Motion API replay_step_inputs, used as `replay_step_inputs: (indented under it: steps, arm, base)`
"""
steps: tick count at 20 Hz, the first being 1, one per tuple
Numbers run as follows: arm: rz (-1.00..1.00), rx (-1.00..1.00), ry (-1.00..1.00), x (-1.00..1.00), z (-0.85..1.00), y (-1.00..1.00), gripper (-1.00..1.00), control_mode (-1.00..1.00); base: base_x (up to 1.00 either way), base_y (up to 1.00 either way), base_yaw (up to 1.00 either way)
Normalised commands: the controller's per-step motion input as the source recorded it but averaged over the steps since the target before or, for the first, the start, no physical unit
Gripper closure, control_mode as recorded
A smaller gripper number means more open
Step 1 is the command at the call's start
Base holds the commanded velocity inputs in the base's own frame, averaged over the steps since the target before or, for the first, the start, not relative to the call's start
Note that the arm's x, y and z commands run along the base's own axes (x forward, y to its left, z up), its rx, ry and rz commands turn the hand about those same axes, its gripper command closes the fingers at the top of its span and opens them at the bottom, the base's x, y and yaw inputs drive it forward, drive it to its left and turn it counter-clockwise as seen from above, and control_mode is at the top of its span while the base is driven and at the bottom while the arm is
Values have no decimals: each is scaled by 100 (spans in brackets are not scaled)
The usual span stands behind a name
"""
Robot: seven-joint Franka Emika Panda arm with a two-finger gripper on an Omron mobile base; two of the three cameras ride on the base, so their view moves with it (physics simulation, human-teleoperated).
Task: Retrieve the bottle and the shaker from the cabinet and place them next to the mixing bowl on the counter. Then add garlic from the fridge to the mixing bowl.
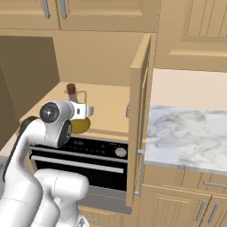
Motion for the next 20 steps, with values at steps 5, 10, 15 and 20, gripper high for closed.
replay_step_inputs:
  steps: [5, 10, 15, 20]
  arm:
    - [1, -3, 0, -80, 84, -9, 100, -100]
    - [0, -7, 2, -70, 57, 0, 100, -100]
    - [0, -5, 6, -55, 13, 0, 100, -100]
    - [1, 0, -1, -48, 0, 0, 100, -100]
  base:
    - [0, 0, 0]
    - [0, 0, 0]
    - [0, 0, 0]
    - [0, 0, 0]
